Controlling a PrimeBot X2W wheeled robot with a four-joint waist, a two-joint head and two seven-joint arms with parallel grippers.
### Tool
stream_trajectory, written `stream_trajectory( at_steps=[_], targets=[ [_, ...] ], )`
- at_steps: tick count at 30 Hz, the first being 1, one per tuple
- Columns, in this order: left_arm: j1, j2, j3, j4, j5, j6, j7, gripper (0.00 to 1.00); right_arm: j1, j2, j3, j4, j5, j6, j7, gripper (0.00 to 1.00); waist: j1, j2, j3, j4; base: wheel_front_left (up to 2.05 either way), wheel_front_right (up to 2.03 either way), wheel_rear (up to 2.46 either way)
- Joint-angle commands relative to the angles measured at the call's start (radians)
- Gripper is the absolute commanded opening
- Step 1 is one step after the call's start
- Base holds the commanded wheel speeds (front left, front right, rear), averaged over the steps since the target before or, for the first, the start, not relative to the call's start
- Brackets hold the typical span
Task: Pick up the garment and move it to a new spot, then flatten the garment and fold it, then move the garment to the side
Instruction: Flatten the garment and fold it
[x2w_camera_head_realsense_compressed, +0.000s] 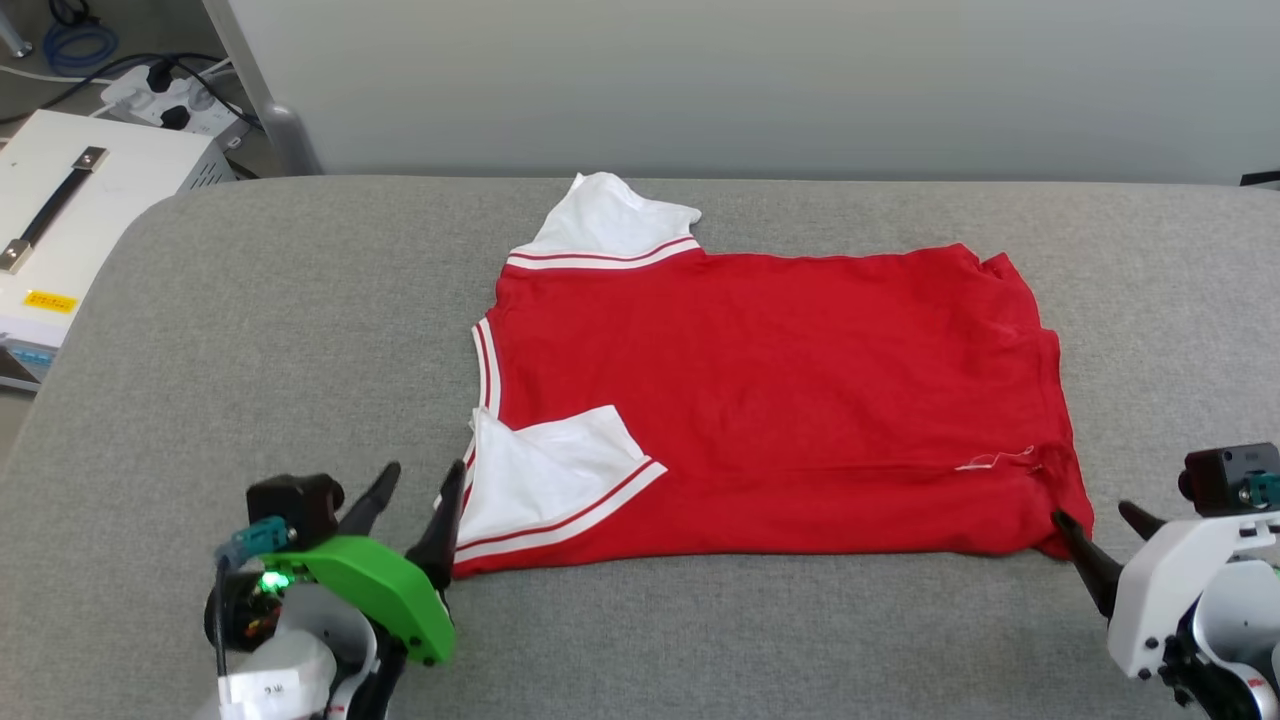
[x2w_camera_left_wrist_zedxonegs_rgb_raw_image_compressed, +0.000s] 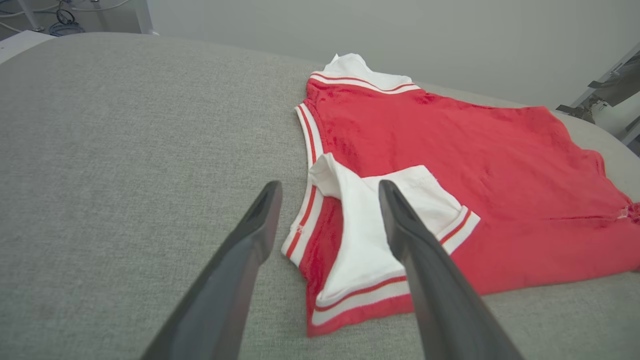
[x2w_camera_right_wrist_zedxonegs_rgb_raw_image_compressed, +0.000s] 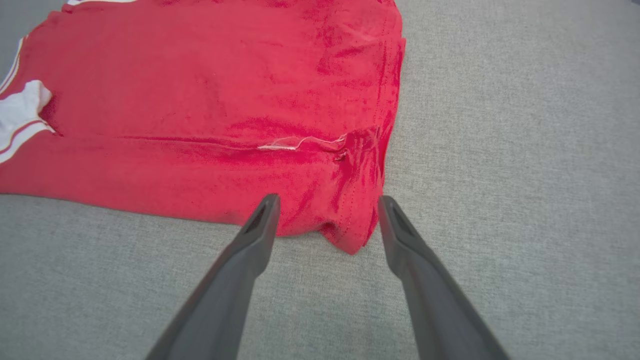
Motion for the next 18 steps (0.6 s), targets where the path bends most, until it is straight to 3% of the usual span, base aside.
stream_trajectory(
  at_steps=[1,10,18],
  targets=[
    [0.028,0.016,-0.002,-0.032,-0.005,0.019,0.020,1.00,0.027,0.014,-0.019,-0.019,-0.020,-0.001,0.031,1.00,0.0000,0.0000,0.002,-0.001,0.00,0.00,0.00],
    [0.085,0.104,-0.067,-0.202,-0.002,0.128,0.245,1.00,0.084,0.104,-0.109,-0.177,-0.103,-0.001,0.159,1.00,0.0000,0.0000,0.064,-0.015,0.00,0.00,0.00],
    [0.056,0.094,-0.058,-0.195,0.001,0.193,0.280,1.00,0.073,0.126,-0.119,-0.237,-0.121,-0.001,0.182,1.00,0.0000,0.0000,0.127,-0.036,0.00,0.00,0.00]
  ],
)
